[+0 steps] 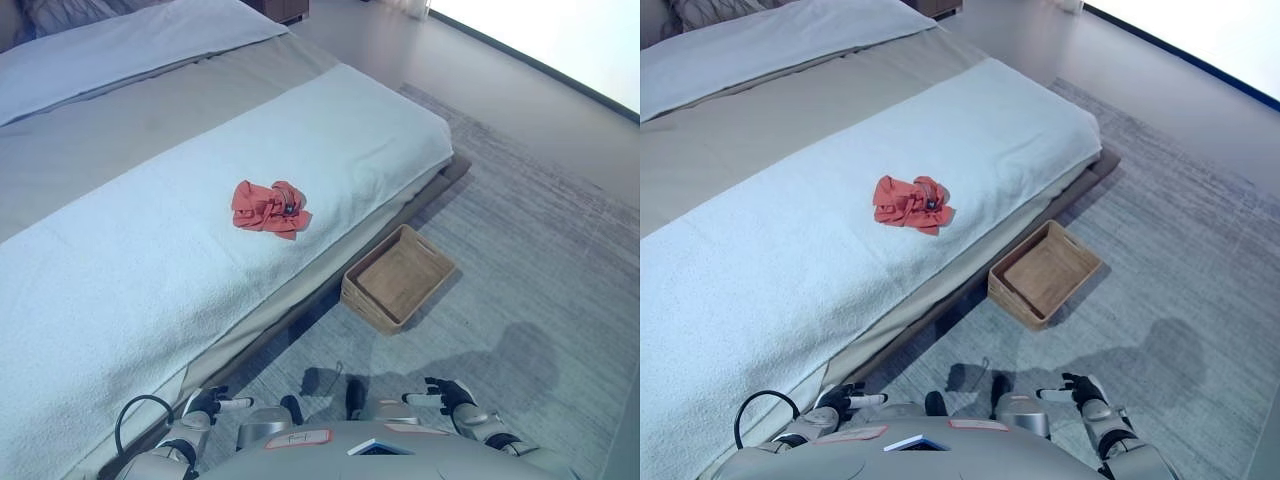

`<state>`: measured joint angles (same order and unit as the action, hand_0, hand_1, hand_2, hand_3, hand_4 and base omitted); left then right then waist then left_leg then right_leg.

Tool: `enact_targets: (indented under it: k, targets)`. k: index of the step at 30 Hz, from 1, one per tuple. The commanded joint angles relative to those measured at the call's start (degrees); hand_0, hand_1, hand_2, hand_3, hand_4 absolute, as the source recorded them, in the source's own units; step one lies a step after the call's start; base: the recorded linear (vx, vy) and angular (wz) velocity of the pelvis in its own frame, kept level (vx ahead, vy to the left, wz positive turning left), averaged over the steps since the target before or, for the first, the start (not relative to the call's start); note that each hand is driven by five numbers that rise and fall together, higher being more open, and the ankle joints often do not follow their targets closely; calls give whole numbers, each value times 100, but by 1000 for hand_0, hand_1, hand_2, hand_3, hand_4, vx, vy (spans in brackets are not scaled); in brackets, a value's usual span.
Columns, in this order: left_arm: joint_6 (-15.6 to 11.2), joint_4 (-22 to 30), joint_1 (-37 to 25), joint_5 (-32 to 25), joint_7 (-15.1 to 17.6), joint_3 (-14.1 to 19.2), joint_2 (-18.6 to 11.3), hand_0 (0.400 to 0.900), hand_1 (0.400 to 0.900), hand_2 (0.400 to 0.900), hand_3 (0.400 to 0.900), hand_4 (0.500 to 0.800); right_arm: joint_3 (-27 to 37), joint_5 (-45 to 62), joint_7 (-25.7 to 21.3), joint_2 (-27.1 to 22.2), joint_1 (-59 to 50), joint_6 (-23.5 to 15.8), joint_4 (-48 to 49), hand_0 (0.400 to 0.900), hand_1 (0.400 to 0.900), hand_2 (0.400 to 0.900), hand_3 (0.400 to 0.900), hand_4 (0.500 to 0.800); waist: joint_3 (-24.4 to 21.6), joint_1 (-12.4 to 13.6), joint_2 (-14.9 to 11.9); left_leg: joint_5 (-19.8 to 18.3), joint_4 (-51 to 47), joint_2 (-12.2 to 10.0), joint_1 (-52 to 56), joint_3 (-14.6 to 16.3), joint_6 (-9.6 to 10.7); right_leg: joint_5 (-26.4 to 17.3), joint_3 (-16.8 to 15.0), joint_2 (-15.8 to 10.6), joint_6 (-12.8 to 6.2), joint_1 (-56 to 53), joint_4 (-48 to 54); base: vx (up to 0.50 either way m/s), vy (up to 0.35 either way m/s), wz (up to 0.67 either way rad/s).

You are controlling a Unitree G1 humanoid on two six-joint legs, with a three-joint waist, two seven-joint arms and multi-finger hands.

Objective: Put the clothes on the bed into the basket.

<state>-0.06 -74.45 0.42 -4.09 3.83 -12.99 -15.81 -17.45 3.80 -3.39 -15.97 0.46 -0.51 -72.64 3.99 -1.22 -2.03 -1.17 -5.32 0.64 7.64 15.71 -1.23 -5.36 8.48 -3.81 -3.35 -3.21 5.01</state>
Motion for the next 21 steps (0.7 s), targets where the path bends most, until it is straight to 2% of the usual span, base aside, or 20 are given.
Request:
enact_targets:
  k: [1,6,8,9,10,12,14,16,18,20,21]
  targets:
    - [-65,-321,-455,99,134,-40,0,900,900,900,900,800,54,30,-176,-284,-542,-26,-266,900,900,900,900,800,239,97,263,-311,32,-74,200,-122,214,543,-125,333,-178,180,-484,1,-23,5]
    - [-61,-307,-532,-8,172,-8,-43,900,900,900,900,800,38,79,-190,-299,-621,-36,-224,900,900,900,900,800,301,96,267,-246,32,-153,127,-129,217,765,-157,418,-83,422,-827,48,-74,8]
    - [-53,-297,-611,-88,167,23,-66,900,900,900,900,800,24,112,-184,-357,-680,-39,-194,900,900,900,900,800,466,108,145,-537,1136,-222,-309,-131,247,955,-223,417,25,437,-1024,85,-163,18]
    - [-57,-289,-649,-95,178,18,-66,900,900,900,900,800,44,120,-180,-406,-683,-50,-171,900,900,900,900,800,592,134,83,-509,2014,-267,-701,-156,320,961,-227,391,74,387,-1039,45,-168,27]
    - [-58,-282,-675,-119,185,20,-62,900,900,900,900,800,67,120,-169,-442,-680,-49,-155,900,900,900,900,800,701,152,37,-386,2648,-297,-1033,-238,418,967,-182,360,111,331,-1013,45,-156,38]
    - [-70,-276,-769,-190,202,-24,-48,900,900,900,900,800,97,106,-197,-504,-713,-37,-147,900,900,900,900,800,815,150,-33,-10,2940,-315,-1497,-442,551,1007,-4,264,159,247,-938,56,-84,48]
    - [-80,-297,-775,-207,192,-42,-52,900,900,900,900,800,106,130,-222,-566,-735,-43,-124,900,900,900,900,800,791,130,-109,-14,2701,-310,-2098,-597,459,1084,126,167,177,278,-908,120,-12,23]
    - [-65,-347,-699,-192,191,-35,-71,900,900,900,900,800,56,116,-227,-555,-719,-44,-111,900,900,900,900,800,743,179,-125,249,1936,-441,-2137,-785,405,1193,65,199,192,260,-923,283,43,-20]
    - [-57,-414,-619,-208,214,13,-69,900,900,900,900,800,26,105,-251,-551,-702,-58,-126,900,900,900,900,800,713,222,-81,726,1005,-610,-2057,-904,492,1273,-40,280,183,93,-851,343,100,-36]
    - [-50,-462,-533,-182,214,40,-35,900,900,900,900,800,26,89,-245,-562,-676,-59,-132,900,900,900,900,800,618,226,-41,922,417,-749,-2037,-783,586,1355,-86,270,119,-112,-716,302,133,-30]
    - [-50,-462,-532,-182,214,39,-35,900,900,900,900,800,26,89,-245,-562,-675,-59,-131,900,900,900,900,800,625,235,-45,928,400,-747,-2016,-772,585,1354,-94,266,118,-123,-711,440,237,-71]
